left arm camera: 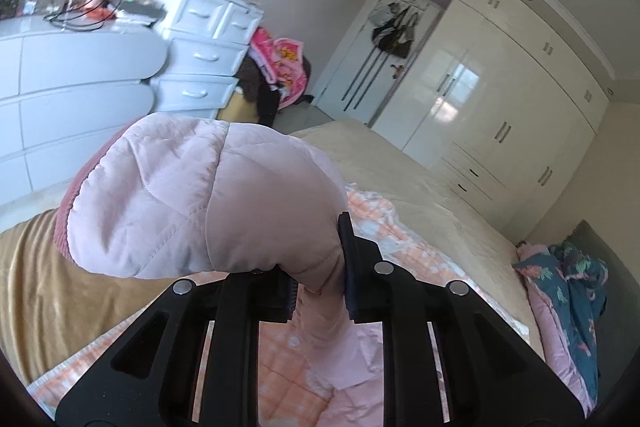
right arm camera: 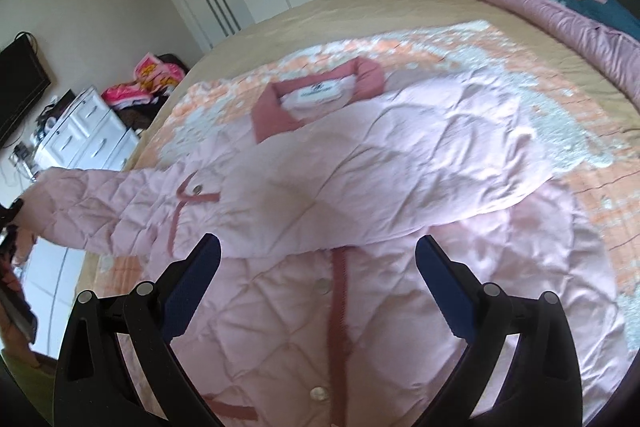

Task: Fold large clothes
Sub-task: 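Lift the sleeve with the left tool and carry it across the jacket front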

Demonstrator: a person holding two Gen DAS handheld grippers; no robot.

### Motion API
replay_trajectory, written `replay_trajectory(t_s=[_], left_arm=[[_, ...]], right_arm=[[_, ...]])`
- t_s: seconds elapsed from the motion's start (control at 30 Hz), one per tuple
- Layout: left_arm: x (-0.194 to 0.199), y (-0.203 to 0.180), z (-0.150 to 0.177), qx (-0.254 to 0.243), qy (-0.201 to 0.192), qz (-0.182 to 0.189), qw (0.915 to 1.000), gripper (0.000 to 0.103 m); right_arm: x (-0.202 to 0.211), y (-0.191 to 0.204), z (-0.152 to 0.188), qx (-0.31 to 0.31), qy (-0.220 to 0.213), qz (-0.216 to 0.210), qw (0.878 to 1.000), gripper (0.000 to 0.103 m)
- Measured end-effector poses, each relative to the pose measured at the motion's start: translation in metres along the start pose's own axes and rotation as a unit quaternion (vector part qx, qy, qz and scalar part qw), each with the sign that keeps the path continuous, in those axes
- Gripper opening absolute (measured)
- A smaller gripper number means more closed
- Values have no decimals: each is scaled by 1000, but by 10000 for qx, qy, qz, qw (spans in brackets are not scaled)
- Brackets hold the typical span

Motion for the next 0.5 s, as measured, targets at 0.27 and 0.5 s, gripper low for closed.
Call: replay_trajectory(t_s=[0.27,0.5], left_arm=[[6,-49,14,-373,84,516,9979,10],[3,-101,37,-895,324,1086,9895,10]], right_arm=[[-1,-13,1,-82,-4,18,10000,97],[-1,-27,4,-224,-25,54,9997,97]])
Point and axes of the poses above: each gripper's, at about its wrist camera, not at the fingertips, and x roughly against the way its jaws point, y to its left, z to its underside, the point moved 2 cm from there along -x, roughly the way its jaws point, and after that the axes turned 6 degrees about y, right-handed, at the moved point
